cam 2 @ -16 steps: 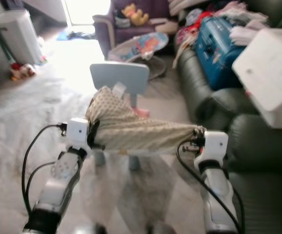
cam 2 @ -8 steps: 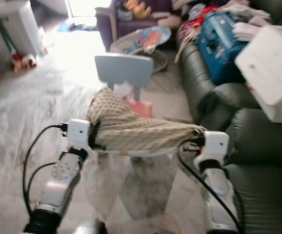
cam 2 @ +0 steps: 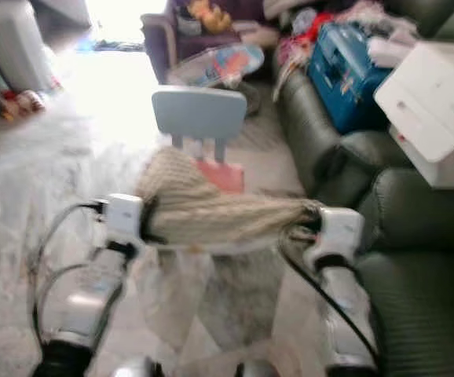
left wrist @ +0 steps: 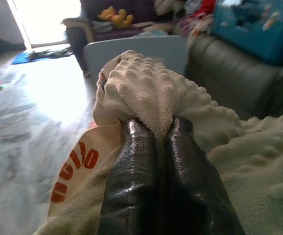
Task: Move the pillow to the sofa
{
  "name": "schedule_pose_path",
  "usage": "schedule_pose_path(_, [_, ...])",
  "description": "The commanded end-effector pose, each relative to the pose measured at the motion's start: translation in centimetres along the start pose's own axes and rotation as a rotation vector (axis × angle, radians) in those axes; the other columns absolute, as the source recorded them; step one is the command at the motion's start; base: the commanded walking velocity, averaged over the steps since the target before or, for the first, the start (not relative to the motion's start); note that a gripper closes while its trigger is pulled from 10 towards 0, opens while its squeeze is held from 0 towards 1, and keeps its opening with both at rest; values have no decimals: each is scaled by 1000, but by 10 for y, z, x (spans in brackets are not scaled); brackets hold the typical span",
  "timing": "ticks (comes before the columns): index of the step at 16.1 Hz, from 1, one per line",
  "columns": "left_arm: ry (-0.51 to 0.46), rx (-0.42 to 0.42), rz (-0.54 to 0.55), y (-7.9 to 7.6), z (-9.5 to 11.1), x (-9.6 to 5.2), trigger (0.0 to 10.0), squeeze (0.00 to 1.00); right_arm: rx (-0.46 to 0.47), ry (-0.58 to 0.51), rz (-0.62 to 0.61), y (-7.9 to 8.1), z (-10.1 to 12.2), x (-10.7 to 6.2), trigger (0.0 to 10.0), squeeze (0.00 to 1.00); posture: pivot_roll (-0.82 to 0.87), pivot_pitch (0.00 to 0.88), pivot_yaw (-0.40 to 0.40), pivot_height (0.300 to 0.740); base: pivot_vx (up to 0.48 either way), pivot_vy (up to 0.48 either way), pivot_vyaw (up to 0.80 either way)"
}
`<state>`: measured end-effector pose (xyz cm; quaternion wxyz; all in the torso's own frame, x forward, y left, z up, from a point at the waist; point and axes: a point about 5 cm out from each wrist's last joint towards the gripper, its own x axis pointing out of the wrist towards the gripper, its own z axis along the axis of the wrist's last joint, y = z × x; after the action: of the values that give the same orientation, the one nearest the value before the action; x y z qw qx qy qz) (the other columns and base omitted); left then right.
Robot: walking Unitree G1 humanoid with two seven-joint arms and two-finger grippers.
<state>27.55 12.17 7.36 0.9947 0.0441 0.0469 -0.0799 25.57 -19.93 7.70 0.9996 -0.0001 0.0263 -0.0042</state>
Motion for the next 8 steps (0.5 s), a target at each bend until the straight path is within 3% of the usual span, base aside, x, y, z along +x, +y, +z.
schedule_pose_path(1, [-37, -8, 0, -2, 9, 1, 10000, 0, -7, -24, -26, -7, 6, 1, 10000, 0, -42, 0, -21, 740, 0, 0, 0])
schedule_pose_path(5, [-38, -22, -5, -2, 10, 2, 10000, 0, -1, -24, -27, -5, 6, 3, 10000, 0, -44, 0, -14, 740, 0, 0, 0])
schedule_pose_path(8, [-39, -24, -12, -3, 11, 2, 10000, 0, -3, -22, -29, -5, 6, 3, 10000, 0, -45, 0, -13, 740, 0, 0, -594])
